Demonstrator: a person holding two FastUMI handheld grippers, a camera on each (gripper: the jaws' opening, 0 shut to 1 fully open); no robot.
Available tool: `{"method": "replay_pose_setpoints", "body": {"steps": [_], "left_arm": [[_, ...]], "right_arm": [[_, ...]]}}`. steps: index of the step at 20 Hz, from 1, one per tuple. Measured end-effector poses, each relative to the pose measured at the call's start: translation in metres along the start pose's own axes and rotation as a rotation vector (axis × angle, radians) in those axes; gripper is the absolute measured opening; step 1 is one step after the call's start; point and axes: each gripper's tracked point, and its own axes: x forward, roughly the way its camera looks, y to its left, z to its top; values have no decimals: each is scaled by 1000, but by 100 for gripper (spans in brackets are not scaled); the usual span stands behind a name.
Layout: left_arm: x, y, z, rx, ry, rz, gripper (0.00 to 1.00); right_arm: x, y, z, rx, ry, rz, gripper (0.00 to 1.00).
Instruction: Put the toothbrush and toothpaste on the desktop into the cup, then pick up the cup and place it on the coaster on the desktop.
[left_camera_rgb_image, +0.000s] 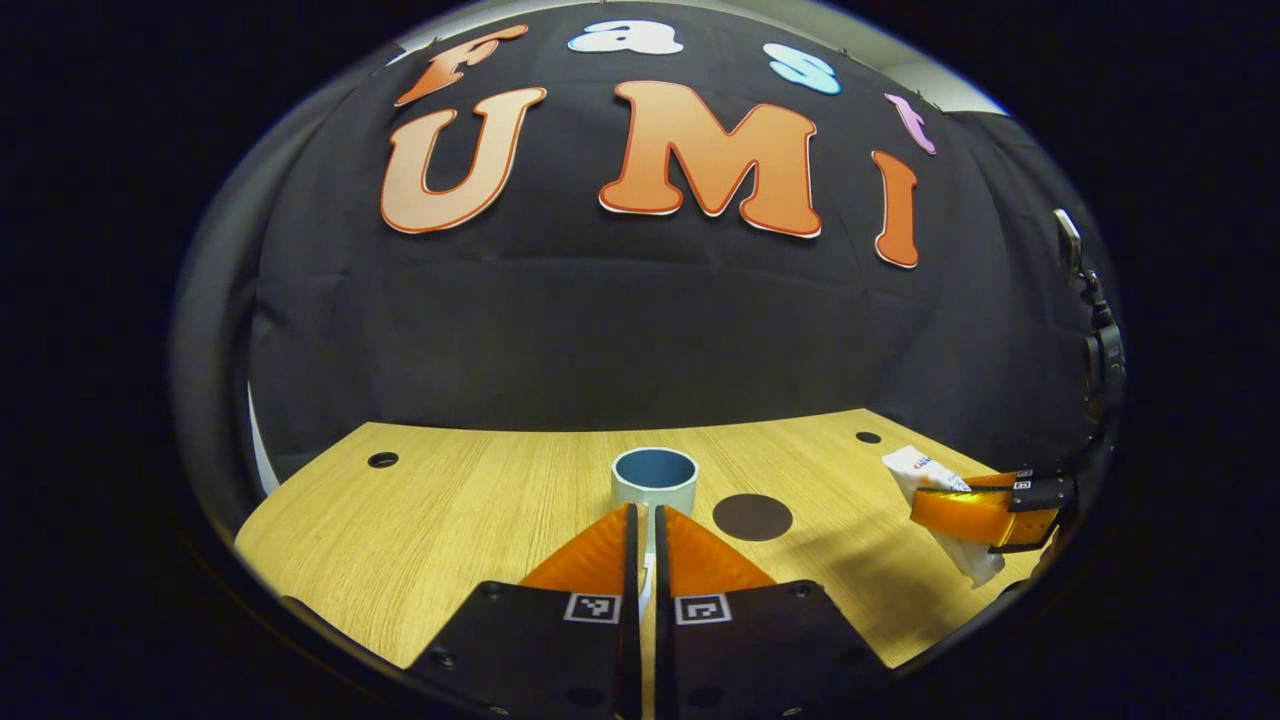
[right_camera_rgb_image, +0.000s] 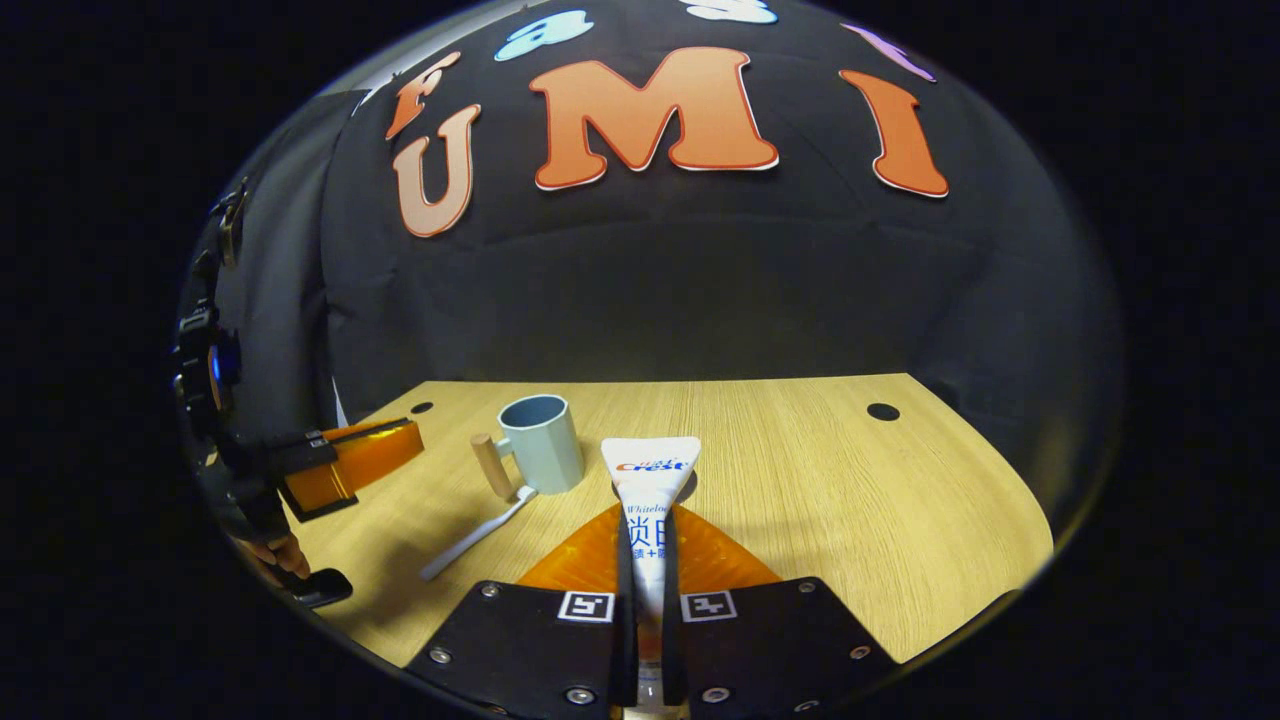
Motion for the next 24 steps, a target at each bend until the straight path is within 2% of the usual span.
{"method": "replay_pose_setpoints", "body": {"steps": [2,6,8,9,11,17,20,21,22,23,24], "left_arm": [[5,1,-6,-11,26,-14,3],[8,-9,-56,-29,194,-76,1],[9,-10,-66,-24,231,-85,8],[9,-7,-70,-3,245,-72,30],[8,-3,-75,16,267,-62,39],[7,-6,-107,53,400,-69,39],[15,-2,-117,67,446,-45,39],[17,0,-116,80,447,-29,31],[18,2,-120,85,458,-29,27],[17,-2,-124,85,486,-34,16],[19,1,-123,103,469,-33,13]], "right_arm": [[-1,-1,1,19,5,5,10],[0,-6,3,21,-3,-3,10],[1,-6,1,22,2,-1,10],[1,-7,1,25,3,0,10],[1,-7,-3,30,8,4,10],[5,-7,-9,39,16,15,10],[6,-6,-13,36,22,22,10],[7,-7,-13,35,22,21,10],[7,-7,-13,34,21,22,10],[6,-9,-13,38,20,22,10],[5,-9,-12,43,19,23,10]]}}
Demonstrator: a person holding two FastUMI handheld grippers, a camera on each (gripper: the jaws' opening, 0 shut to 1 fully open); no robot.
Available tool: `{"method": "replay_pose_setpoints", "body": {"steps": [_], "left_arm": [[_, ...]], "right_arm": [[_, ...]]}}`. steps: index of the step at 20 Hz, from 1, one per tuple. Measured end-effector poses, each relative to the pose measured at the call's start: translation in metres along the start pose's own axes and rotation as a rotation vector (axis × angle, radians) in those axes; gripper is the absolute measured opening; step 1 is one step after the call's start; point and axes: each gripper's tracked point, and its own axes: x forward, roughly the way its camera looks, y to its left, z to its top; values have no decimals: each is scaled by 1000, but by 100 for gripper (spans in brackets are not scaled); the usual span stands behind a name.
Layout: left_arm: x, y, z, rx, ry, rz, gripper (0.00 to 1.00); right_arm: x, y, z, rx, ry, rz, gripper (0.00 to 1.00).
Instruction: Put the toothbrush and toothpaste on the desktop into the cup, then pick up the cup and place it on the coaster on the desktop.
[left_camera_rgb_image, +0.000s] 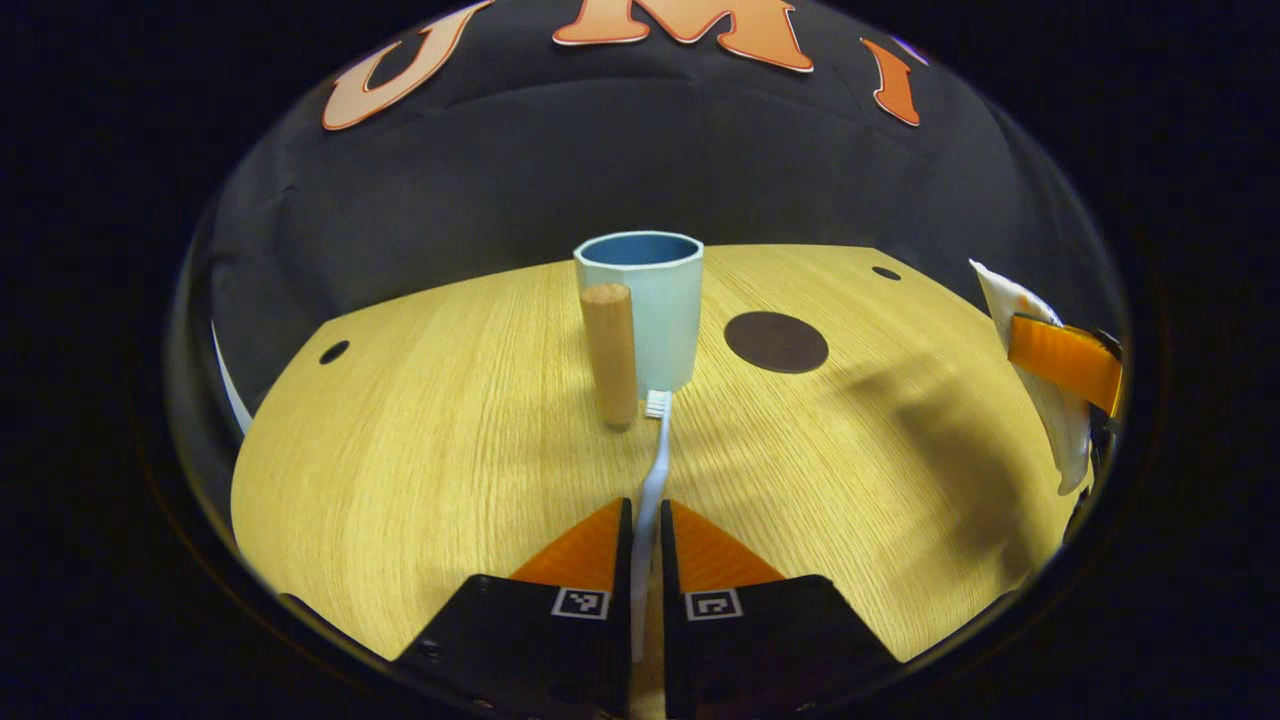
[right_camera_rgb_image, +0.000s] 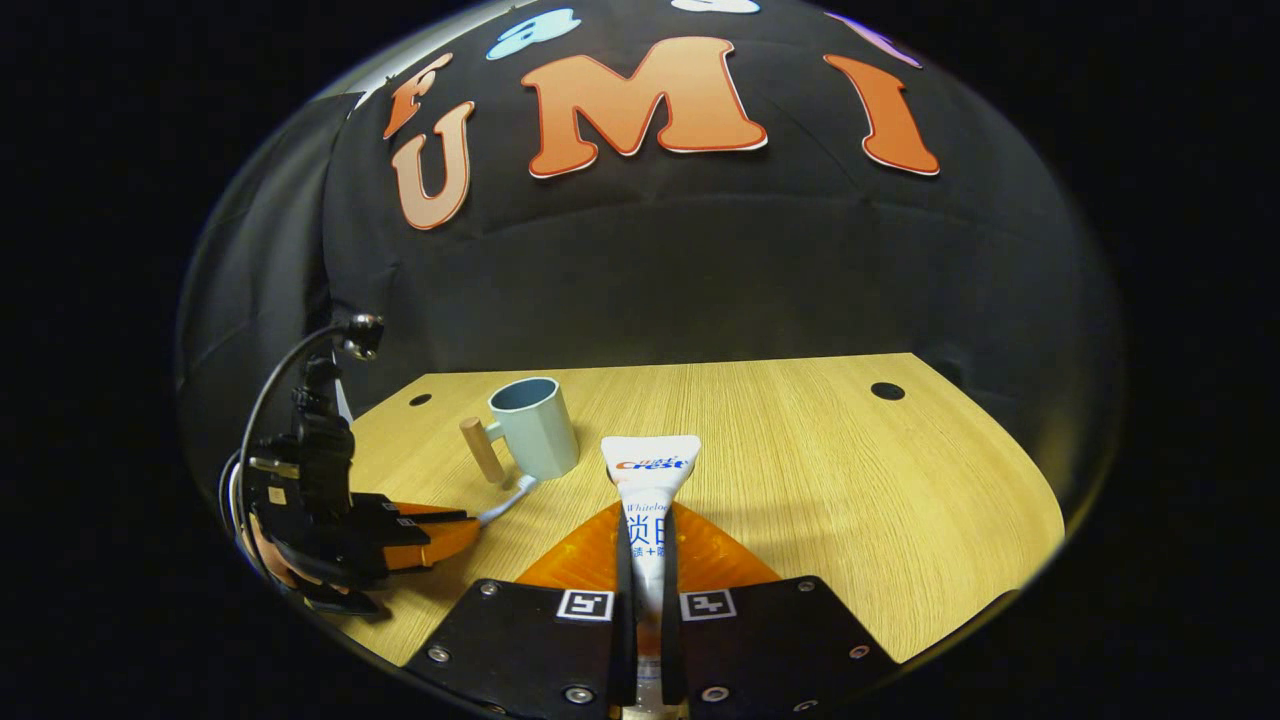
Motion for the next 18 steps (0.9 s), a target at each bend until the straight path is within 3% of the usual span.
{"method": "replay_pose_setpoints", "body": {"steps": [2,8,12,14,18], "left_arm": [[-2,-1,-3,22,28,7,9],[2,0,5,120,40,-3,18],[10,-6,9,103,23,-17,18],[13,-7,7,102,16,-21,7],[5,-10,7,76,-3,-48,4]], "right_arm": [[0,-1,-1,5,1,0,10],[-7,-3,-7,11,-6,1,10],[-8,-6,-8,12,-9,-2,10],[-8,-8,-9,16,-8,-5,10],[-7,-9,-11,22,-4,-10,10]]}}
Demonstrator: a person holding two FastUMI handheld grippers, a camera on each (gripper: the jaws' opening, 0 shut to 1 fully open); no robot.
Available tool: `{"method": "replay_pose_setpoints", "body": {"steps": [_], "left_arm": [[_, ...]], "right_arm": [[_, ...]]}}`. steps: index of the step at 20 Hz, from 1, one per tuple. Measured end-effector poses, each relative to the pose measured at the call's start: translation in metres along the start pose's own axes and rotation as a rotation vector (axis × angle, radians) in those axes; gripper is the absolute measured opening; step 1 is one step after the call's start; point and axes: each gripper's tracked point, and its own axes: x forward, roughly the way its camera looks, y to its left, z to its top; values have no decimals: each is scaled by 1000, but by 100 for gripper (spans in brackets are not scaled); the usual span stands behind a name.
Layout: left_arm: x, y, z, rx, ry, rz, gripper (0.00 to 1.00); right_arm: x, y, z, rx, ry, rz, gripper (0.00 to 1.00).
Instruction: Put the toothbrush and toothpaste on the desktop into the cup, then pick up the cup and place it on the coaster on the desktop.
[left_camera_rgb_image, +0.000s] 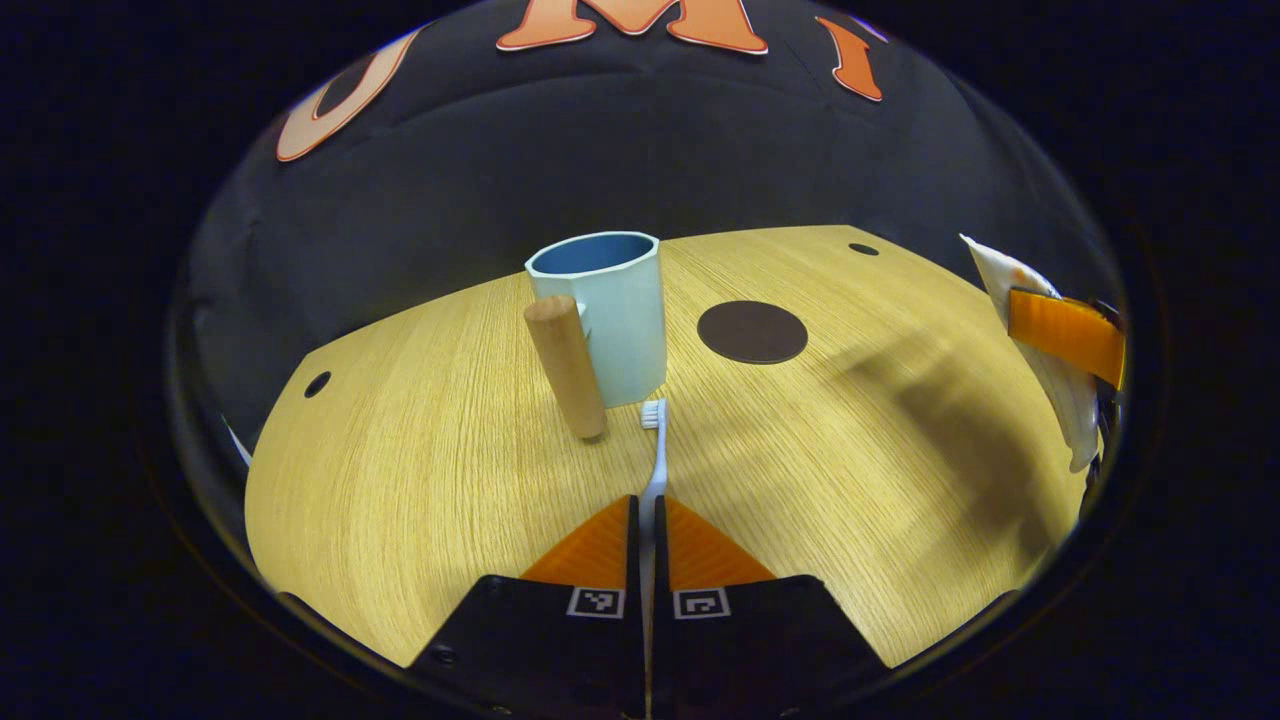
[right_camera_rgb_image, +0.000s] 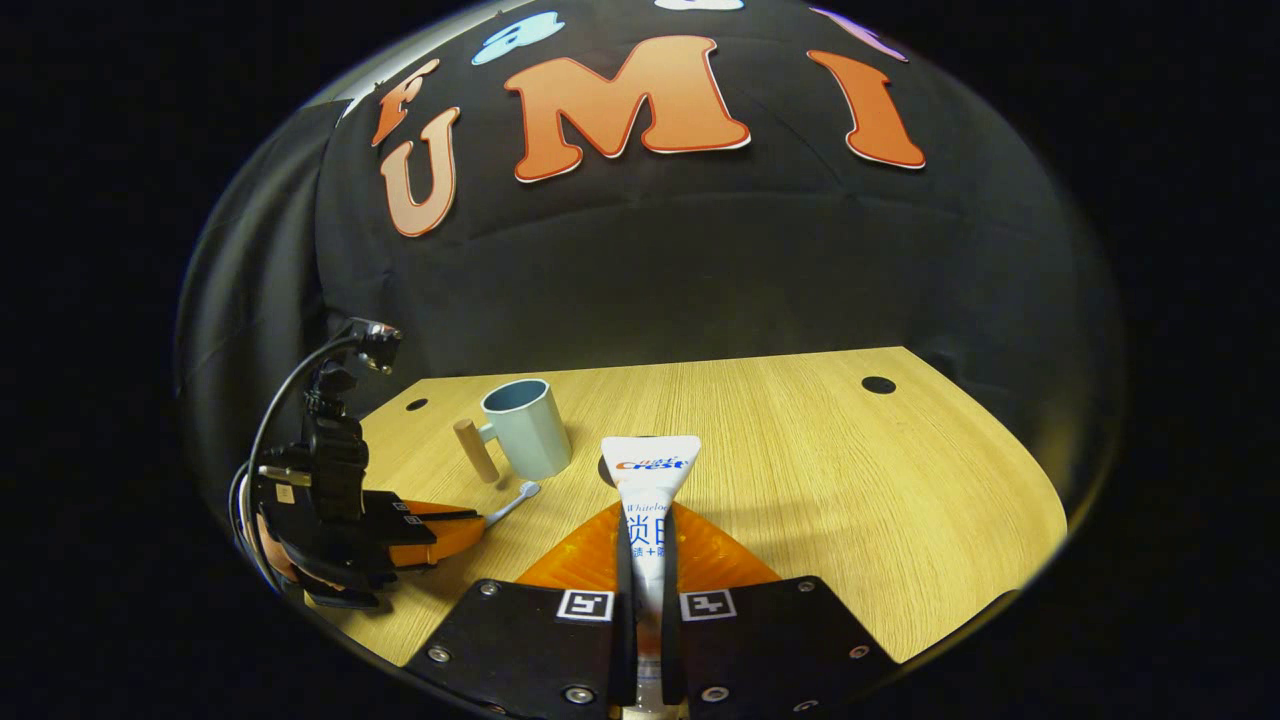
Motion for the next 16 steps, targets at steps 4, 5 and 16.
{"method": "replay_pose_setpoints", "body": {"steps": [4,5,16], "left_arm": [[-3,-5,-2,-58,-36,-37,0],[-3,-5,-1,-68,-43,-42,1],[-35,-15,40,-65,-199,-55,1]], "right_arm": [[0,0,-1,12,6,-6,10],[0,0,-2,11,8,-7,10],[-6,-2,2,19,-2,-19,10]]}}
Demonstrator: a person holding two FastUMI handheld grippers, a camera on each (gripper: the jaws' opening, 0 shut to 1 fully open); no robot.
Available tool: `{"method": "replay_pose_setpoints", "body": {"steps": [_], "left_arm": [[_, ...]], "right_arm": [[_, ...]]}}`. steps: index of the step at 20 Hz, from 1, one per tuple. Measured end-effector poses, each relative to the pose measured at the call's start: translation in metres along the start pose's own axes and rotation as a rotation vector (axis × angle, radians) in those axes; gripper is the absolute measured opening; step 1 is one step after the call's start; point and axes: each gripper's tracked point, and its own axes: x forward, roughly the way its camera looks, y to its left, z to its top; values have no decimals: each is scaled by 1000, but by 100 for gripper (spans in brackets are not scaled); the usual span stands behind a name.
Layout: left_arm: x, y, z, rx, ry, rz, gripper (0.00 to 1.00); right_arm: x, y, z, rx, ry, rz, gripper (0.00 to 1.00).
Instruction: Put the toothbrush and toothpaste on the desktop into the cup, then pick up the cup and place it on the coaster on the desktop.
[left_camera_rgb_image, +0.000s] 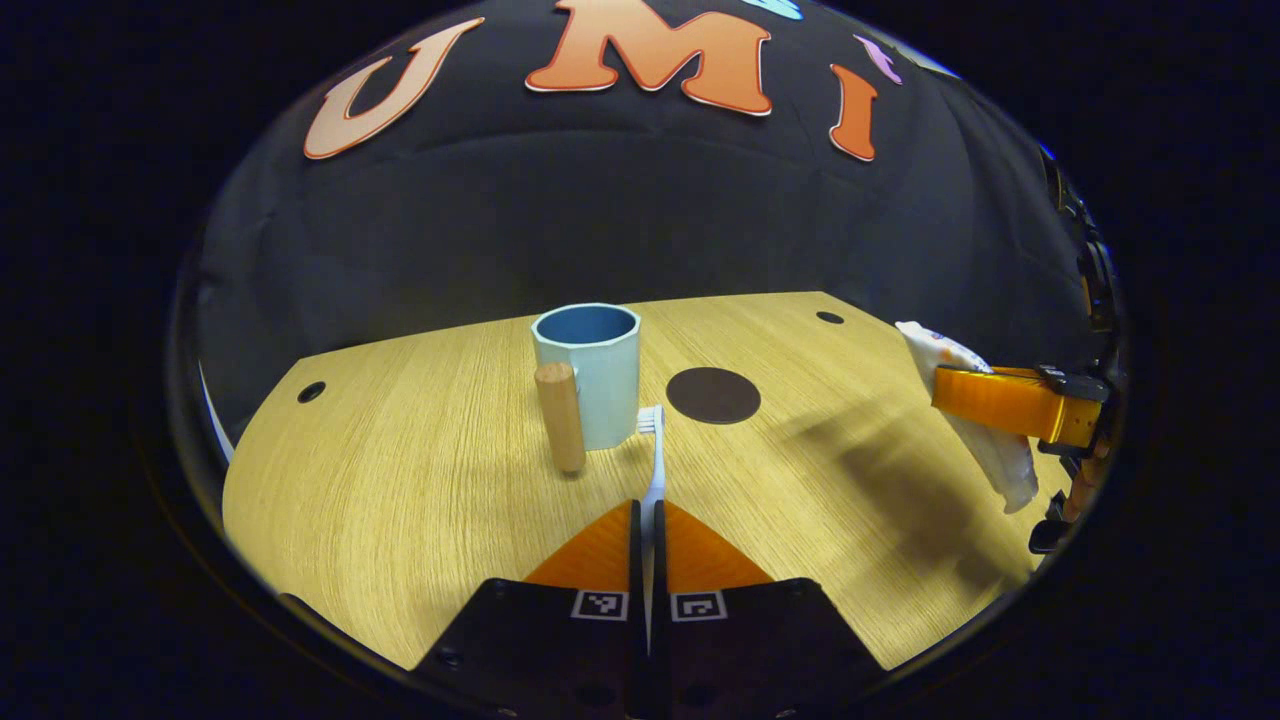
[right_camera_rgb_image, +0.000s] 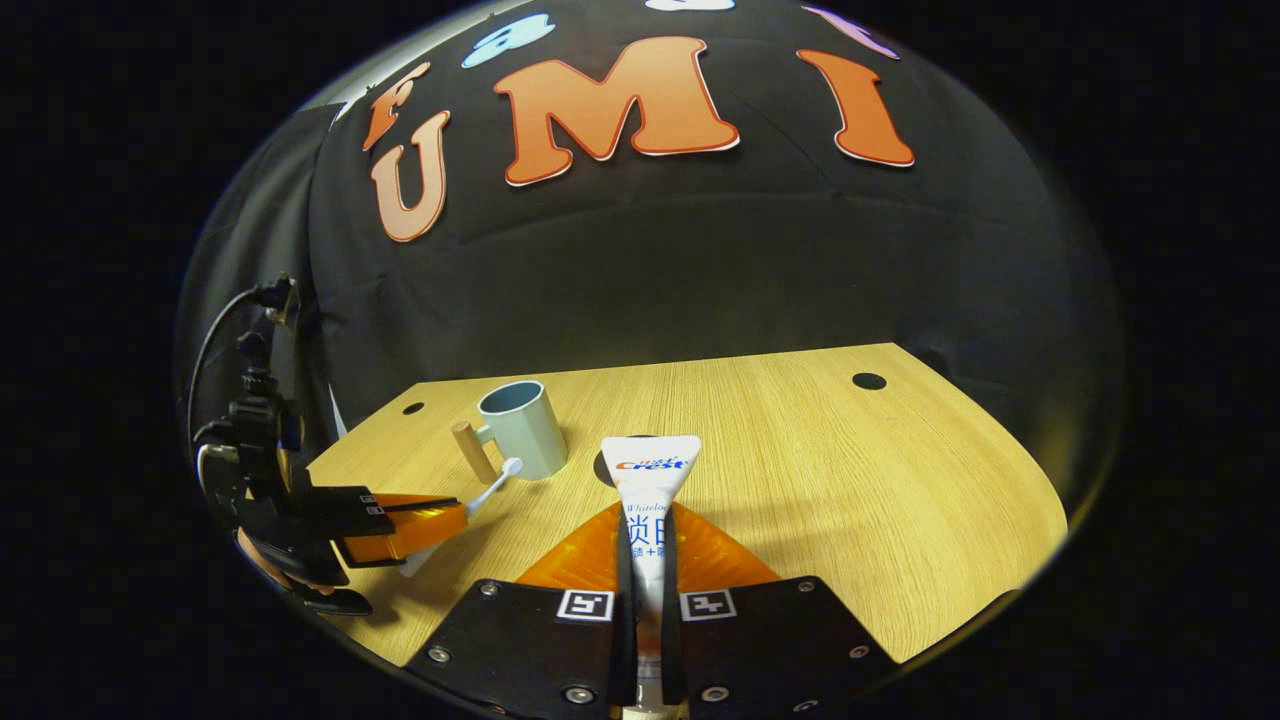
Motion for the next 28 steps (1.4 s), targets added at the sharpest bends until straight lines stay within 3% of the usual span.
{"method": "replay_pose_setpoints", "body": {"steps": [13,28], "left_arm": [[-19,9,94,25,-241,9,1],[49,59,184,-45,-355,1,1]], "right_arm": [[-1,5,35,-10,-74,4,10],[30,7,75,-23,-121,15,10]]}}
